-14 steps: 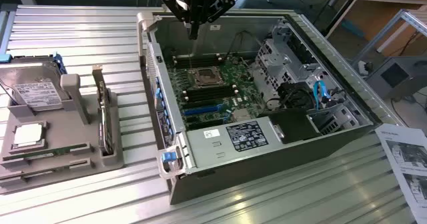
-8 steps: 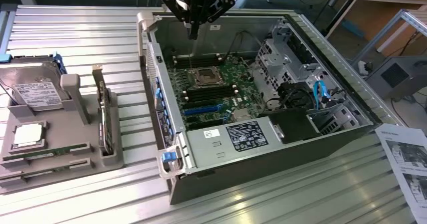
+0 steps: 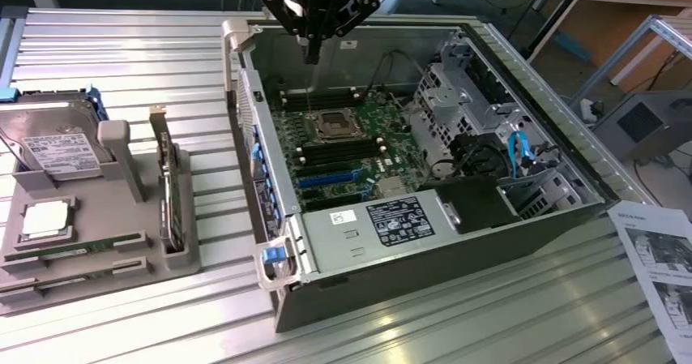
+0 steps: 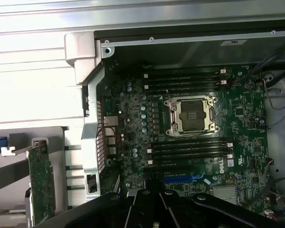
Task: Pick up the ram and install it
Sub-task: 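Reach for the ram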
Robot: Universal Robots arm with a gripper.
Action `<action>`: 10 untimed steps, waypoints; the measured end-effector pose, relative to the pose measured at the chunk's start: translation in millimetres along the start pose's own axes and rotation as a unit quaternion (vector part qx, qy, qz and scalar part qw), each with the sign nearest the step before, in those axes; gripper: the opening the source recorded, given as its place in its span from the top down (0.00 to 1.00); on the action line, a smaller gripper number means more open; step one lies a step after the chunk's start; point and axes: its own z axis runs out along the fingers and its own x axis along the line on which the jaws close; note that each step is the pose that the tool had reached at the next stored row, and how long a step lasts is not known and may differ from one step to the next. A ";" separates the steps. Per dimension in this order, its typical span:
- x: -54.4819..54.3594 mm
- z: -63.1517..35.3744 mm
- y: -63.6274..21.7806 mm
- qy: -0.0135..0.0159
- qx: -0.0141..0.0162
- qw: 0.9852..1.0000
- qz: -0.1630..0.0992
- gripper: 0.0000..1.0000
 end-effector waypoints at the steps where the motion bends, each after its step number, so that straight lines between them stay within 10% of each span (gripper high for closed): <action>1: 1.3 0.0 -0.1 0.000 0.000 1.000 0.000 0.89; 10: 18.9 -0.4 -1.4 0.000 0.000 1.000 0.000 0.89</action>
